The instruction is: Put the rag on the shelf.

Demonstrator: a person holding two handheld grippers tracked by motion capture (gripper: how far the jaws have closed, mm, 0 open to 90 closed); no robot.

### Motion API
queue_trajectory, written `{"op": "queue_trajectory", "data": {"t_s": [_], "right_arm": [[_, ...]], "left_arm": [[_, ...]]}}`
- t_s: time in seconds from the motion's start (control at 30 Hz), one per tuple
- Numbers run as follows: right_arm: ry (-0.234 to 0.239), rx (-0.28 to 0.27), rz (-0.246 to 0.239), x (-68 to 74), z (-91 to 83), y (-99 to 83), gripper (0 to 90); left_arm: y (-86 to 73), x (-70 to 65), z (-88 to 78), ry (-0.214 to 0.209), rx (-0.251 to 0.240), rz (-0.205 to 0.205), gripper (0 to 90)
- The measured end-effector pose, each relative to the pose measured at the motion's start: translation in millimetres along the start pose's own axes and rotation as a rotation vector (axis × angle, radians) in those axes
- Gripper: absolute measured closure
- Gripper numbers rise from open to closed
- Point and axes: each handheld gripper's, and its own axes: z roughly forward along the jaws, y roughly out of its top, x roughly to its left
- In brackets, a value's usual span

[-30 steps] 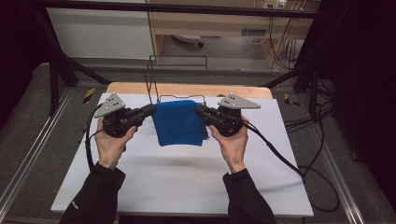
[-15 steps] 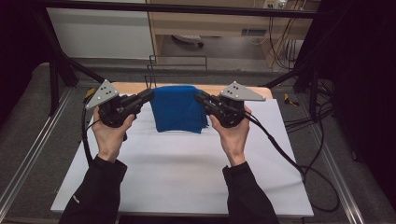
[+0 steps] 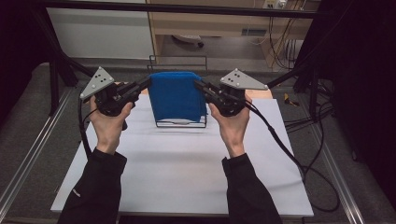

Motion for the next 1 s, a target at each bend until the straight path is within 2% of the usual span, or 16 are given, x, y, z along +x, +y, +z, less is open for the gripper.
{"op": "queue_trajectory", "data": {"t_s": [0.47, 0.7, 0.8, 1.0], "right_arm": [[-0.026, -0.049, -0.018, -8.2, 6.8, 26.2, 83.9], [-0.043, -0.057, -0.038, -13.6, 14.6, 40.6, 83.9], [-0.045, -0.066, -0.03, -16.1, 18.2, 46.3, 83.9], [-0.049, -0.077, -0.05, -19.5, 25.3, 59.2, 83.9]], "left_arm": [[27.7, 6.0, 13.5, 0.015, -0.045, 0.005, 86.1], [37.6, 12.9, 20.5, 0.02, -0.064, -0.003, 86.1], [42.6, 15.6, 23.3, 0.024, -0.076, -0.009, 86.1], [54.8, 20.6, 26.7, 0.036, -0.087, 0.001, 86.1]]}}
